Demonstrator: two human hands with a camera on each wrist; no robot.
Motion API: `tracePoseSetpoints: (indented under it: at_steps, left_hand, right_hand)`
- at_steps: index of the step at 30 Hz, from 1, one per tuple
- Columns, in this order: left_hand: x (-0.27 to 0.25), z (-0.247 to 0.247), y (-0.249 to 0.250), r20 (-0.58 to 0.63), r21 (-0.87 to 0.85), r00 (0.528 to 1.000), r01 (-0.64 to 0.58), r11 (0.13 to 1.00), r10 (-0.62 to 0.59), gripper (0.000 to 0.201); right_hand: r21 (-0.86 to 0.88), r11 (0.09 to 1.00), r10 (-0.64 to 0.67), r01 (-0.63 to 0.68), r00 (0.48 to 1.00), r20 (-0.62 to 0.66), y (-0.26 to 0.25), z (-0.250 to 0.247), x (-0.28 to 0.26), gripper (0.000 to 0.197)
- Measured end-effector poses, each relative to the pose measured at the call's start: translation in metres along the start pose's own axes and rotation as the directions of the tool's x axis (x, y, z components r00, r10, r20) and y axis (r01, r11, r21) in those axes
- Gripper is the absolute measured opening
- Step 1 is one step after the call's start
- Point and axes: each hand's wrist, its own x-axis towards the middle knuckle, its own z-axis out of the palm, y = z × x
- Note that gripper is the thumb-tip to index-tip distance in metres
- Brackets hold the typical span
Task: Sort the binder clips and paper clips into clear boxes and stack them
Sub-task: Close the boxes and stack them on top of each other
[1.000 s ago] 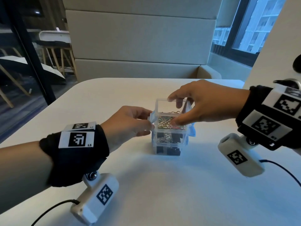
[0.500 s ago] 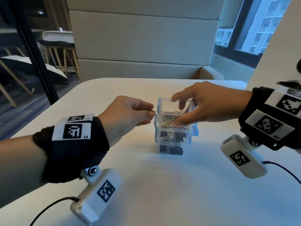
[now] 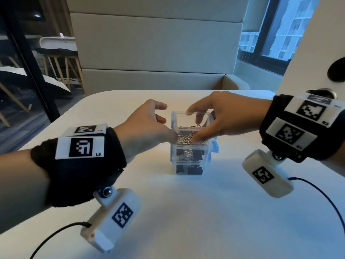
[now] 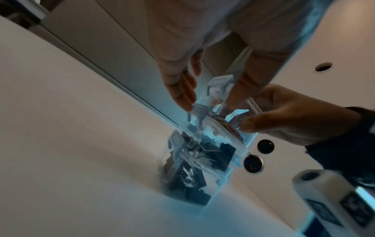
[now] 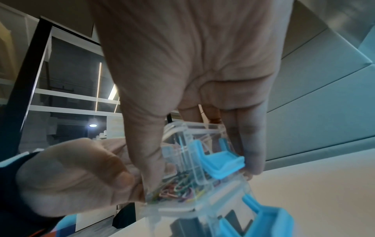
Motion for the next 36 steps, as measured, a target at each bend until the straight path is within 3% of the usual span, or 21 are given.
tracePoseSetpoints:
  at_steps: [3,5,6,8,10,13,16,19,22,24,29,33,36]
  left_hand:
    - [0.006,0.003,0.003,0.153,0.089,0.988,-0.049,0.995,0.035,0.084]
    - [0.009,0.006,0.004,0.22,0.086,0.975,-0.055,0.995,0.035,0.081]
    - [0.011,0.006,0.004,0.23,0.061,0.972,-0.056,0.997,0.041,0.078]
    - [0.015,0.007,0.001,0.231,0.02,0.971,-0.067,0.998,0.06,0.072]
    - [0.017,0.006,-0.001,0.221,0.038,0.972,-0.087,0.996,0.076,0.066]
    - [0.018,0.006,-0.002,0.228,0.026,0.969,-0.099,0.995,0.09,0.068]
    - [0.018,0.007,-0.001,0.231,0.027,0.969,-0.1,0.995,0.091,0.073]
    - [0.017,0.007,-0.001,0.23,0.033,0.969,-0.104,0.994,0.093,0.069]
    - [0.018,0.007,-0.001,0.215,0.051,0.972,-0.111,0.992,0.098,0.065]
    - [0.018,0.007,-0.002,0.207,0.056,0.973,-0.112,0.992,0.098,0.063]
    - [0.02,0.006,-0.003,0.216,0.066,0.972,-0.112,0.992,0.095,0.059]
    - [0.02,0.007,-0.003,0.224,0.059,0.969,-0.116,0.992,0.1,0.06]
    - [0.019,0.007,-0.003,0.229,0.056,0.969,-0.112,0.992,0.097,0.061]
  right_hand:
    - [0.085,0.994,0.059,-0.063,0.997,0.056,0.001,-0.003,-0.006,0.1]
    - [0.245,0.957,0.136,-0.153,0.987,0.088,0.005,-0.003,-0.01,0.11]
    - [0.368,0.905,0.185,-0.212,0.977,0.109,0.009,-0.003,-0.012,0.102]
    - [0.623,0.706,0.285,-0.336,0.941,0.184,0.018,0.002,-0.016,0.059]
    - [0.728,0.523,0.372,-0.443,0.887,0.272,0.029,0.008,-0.019,0.025]
    - [0.766,0.357,0.398,-0.534,0.829,0.393,0.042,0.018,-0.024,0.021]
    - [0.839,0.262,0.341,-0.477,0.859,0.382,0.042,0.02,-0.026,0.018]
    - [0.819,0.426,0.271,-0.385,0.918,0.29,0.042,0.016,-0.025,0.026]
    - [0.642,0.697,0.223,-0.319,0.948,0.228,0.039,0.014,-0.022,0.031]
    - [0.536,0.799,0.211,-0.272,0.962,0.175,0.038,0.014,-0.019,0.037]
    - [0.491,0.848,0.158,-0.201,0.979,0.129,0.036,0.01,-0.02,0.034]
    - [0.263,0.961,0.075,-0.087,0.996,0.054,0.035,0.007,-0.019,0.033]
    - [0.159,0.986,0.044,-0.047,0.999,0.027,0.033,0.004,-0.018,0.034]
